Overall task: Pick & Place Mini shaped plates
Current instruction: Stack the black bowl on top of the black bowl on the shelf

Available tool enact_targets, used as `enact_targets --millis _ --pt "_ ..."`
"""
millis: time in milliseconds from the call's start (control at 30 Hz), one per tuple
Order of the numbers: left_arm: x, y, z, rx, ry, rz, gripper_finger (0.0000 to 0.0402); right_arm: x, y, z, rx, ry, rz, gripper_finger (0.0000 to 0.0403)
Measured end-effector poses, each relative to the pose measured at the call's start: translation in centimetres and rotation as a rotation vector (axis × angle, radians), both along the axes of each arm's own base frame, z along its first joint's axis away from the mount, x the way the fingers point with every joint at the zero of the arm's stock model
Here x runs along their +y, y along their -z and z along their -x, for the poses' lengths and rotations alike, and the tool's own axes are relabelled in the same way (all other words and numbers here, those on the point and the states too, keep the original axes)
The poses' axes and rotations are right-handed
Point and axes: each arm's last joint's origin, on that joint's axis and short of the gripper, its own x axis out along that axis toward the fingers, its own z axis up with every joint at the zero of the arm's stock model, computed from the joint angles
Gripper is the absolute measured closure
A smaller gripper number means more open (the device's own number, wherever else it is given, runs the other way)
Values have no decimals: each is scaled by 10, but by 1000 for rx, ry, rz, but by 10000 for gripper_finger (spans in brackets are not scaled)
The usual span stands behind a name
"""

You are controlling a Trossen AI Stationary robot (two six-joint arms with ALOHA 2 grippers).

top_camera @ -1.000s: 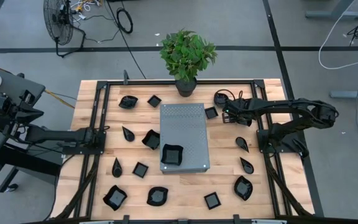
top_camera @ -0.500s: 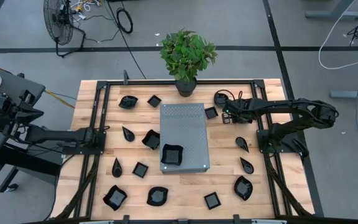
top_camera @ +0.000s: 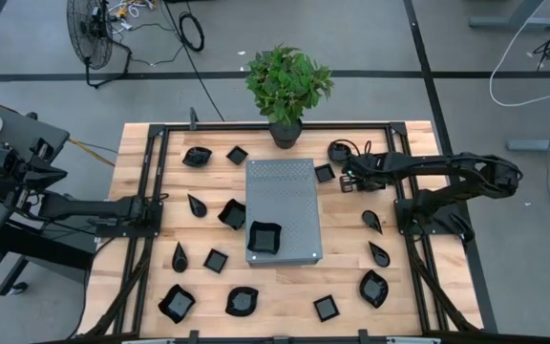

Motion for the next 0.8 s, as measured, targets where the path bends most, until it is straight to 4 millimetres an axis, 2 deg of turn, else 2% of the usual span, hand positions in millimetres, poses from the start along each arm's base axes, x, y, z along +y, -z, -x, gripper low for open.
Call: enact_targets --millis 233,467,800 --pt "0 0 0 0 0 1 378 4 -15 8 -48 -26 6 401" --pt "0 0 0 0 0 1 378 11 -45 8 -107 -142 36 402" --pt "0 0 0 0 0 0 378 22 -79 3 -78 -300 52 403"
